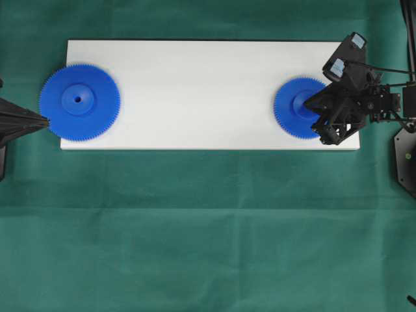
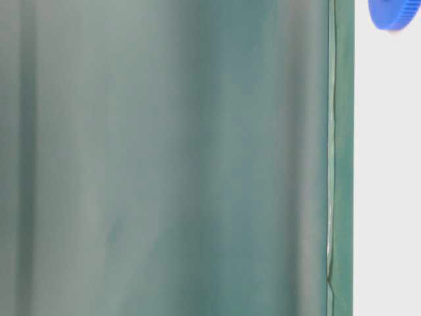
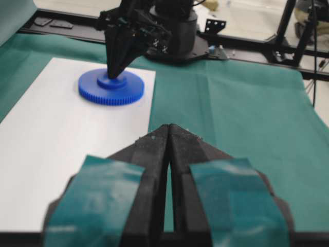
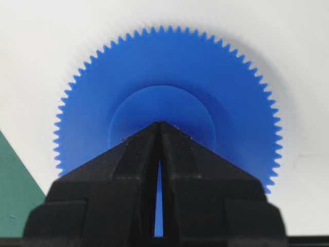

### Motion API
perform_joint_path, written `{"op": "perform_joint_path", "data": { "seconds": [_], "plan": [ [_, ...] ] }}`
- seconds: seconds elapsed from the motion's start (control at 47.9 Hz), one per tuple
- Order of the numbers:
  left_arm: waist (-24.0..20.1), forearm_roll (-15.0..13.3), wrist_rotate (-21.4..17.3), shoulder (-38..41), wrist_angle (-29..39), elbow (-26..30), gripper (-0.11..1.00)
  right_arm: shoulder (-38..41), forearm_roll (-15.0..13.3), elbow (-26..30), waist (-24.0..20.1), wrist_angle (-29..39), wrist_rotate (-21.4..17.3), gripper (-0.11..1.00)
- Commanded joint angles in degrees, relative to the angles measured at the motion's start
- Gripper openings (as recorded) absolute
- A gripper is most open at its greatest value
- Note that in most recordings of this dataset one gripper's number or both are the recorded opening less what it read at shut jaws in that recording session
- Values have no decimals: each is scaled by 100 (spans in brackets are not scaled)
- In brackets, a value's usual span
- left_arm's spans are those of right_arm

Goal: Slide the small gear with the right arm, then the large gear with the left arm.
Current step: 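Slide the right blue gear back rightward to the board's right end, then lower the left gripper onto the hub of the left blue gear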

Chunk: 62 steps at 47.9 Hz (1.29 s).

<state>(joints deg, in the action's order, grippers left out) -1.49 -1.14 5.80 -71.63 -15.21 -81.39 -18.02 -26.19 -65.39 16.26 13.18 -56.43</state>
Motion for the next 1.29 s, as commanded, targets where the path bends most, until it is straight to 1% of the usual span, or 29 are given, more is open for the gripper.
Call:
{"op": "perform_joint_path", "data": {
  "seconds": [0.0,0.167,0.439,0.606,0.689,0.793,0.981,1.274],
  "plan": [
    [-18,-9,9,62,-26,35,0,18,-26,-299,53,316,-35,51],
    [-18,-9,9,53,-26,-35,0,-88,-35,-387,149,562,-53,51],
    [-18,-9,9,35,-26,-97,0,-466,-35,-536,185,589,-53,51],
    [-18,-9,9,44,-26,-105,0,-668,-53,-536,185,562,-53,51],
    [-18,-9,9,44,-26,-105,0,-791,-141,-501,185,510,-53,51],
    [-18,-9,9,35,-26,-114,0,-984,-281,-475,185,308,-53,51],
    [-18,-9,9,35,-26,-114,0,-1380,-448,-457,185,-18,-44,51],
    [-18,-9,9,44,167,-114,0,-2039,-589,-457,185,-255,-44,51]
  ]
}}
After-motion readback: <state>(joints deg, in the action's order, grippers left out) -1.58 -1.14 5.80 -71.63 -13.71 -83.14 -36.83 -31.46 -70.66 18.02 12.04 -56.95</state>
